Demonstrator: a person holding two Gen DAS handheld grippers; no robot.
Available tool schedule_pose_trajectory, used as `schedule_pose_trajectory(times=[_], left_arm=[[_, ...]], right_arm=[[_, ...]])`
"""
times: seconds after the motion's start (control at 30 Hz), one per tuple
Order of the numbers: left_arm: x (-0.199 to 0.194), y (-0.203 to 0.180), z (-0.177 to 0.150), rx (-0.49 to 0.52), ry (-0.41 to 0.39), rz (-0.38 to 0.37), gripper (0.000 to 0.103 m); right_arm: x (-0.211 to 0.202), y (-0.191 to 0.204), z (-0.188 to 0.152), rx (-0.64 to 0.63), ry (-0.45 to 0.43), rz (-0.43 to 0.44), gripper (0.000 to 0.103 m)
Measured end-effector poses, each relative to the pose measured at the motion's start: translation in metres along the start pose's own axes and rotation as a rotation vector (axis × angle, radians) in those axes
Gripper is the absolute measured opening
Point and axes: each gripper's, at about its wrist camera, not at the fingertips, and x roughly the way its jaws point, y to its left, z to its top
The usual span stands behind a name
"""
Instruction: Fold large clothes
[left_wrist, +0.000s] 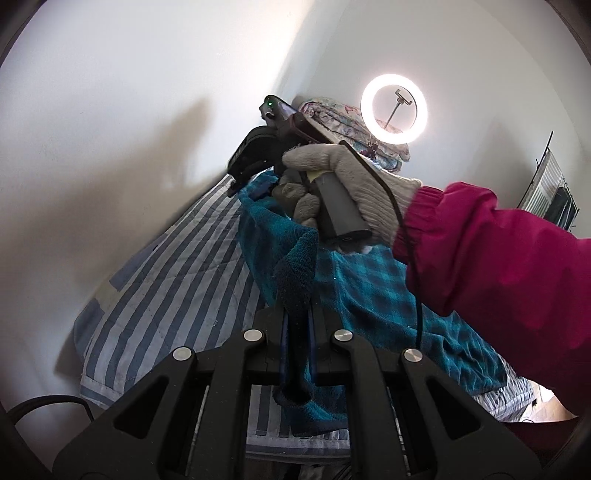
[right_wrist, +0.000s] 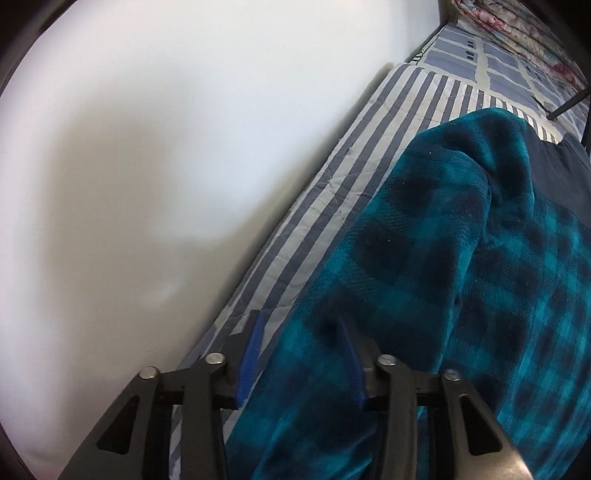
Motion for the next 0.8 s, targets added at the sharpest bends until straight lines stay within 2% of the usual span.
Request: schedule_pose_trajectory(times=[0.03, 0.07, 0.1, 0.43, 0.6, 0.8], left_arm=[[0.002, -0.001, 0.001, 0.005, 0.007, 0.000, 0.006], [0.003, -0.001, 0.002, 0.013, 0.014, 0.001, 0.006], [0.003, -0.002, 0.002, 0.021, 0.020, 0.000, 0.006], [0.005, -0.039, -0.007, 0.218, 0.080, -0.014, 0.006], [0.011, -0.065, -0.022, 0.309, 0.132, -0.053, 0.006], [0.022, -0.091, -0.044, 0.366, 0.206, -0.083, 0.008]], right_arm=[[0.001, -0.001, 0.000, 0.001, 0.002, -0.005, 0.015], [0.001, -0.002, 0.001, 0.008, 0.002, -0.004, 0.005], [-0.001, -0.006, 0.001, 0.021, -0.005, 0.003, 0.002], [-0.073, -0.061, -0.009, 0.124, -0.159, 0.129, 0.000], [-0.102, -0.102, -0.037, 0.181, -0.218, 0.165, 0.000], [-0.104, -0.157, -0.076, 0.276, -0.222, 0.157, 0.000]])
